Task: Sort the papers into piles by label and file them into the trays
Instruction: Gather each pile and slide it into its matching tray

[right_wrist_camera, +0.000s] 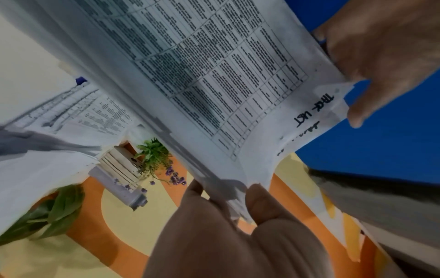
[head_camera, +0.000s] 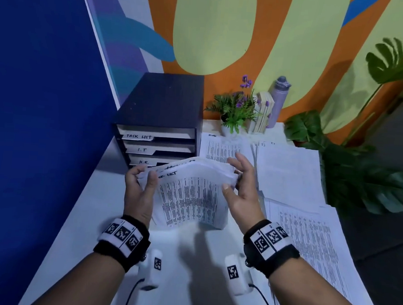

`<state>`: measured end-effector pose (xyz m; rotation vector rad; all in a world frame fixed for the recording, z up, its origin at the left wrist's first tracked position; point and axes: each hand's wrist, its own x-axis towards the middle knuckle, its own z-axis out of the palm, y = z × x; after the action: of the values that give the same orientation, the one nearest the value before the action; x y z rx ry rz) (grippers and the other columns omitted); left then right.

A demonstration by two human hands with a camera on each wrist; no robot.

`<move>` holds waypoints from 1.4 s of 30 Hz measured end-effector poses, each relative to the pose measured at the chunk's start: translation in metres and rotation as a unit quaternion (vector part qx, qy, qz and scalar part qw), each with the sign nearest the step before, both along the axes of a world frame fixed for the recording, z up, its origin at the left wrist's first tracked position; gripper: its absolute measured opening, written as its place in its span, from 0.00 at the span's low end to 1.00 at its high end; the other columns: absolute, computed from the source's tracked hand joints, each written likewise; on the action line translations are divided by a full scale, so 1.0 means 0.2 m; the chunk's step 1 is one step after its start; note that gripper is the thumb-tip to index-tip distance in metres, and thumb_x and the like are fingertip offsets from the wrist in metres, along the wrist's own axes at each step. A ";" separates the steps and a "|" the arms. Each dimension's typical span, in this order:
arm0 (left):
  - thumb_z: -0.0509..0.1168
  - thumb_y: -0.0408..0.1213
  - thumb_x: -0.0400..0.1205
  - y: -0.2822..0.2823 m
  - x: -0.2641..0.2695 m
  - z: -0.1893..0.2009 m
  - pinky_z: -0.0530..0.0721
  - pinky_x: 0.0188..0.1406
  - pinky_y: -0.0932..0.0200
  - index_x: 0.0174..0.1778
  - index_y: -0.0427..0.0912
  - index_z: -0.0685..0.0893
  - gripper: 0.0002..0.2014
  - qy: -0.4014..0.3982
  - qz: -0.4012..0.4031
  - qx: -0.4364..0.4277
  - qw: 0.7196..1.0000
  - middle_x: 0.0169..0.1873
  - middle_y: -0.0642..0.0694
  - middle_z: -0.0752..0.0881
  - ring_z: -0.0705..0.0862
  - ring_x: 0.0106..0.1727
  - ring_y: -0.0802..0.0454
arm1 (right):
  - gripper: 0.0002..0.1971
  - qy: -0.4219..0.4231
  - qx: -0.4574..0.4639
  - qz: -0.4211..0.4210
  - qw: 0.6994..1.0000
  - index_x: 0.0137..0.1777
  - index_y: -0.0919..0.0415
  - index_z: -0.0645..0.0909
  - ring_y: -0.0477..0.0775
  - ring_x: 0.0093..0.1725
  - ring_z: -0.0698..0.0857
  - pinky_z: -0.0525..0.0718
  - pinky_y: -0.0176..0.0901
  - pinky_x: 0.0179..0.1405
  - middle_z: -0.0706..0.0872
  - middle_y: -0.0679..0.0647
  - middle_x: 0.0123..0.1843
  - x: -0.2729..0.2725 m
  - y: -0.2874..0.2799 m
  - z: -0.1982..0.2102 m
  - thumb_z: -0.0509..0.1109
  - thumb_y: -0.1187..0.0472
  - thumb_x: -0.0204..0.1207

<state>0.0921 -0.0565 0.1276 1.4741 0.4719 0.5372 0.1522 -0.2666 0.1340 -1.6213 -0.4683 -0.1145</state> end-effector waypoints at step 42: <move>0.65 0.50 0.78 0.03 0.05 -0.07 0.75 0.65 0.51 0.59 0.50 0.71 0.17 0.003 0.016 -0.012 1.000 0.55 0.50 0.81 0.79 0.58 0.51 | 0.43 -0.076 -0.075 -0.017 0.994 0.79 0.31 0.59 0.39 0.74 0.68 0.72 0.34 0.70 0.66 0.41 0.70 -0.02 0.07 -0.11 0.61 0.77 0.77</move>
<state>0.1025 -0.0505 0.1145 1.4479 0.5053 0.5519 0.1490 -0.2524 0.1113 -1.7758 -0.5773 -0.2357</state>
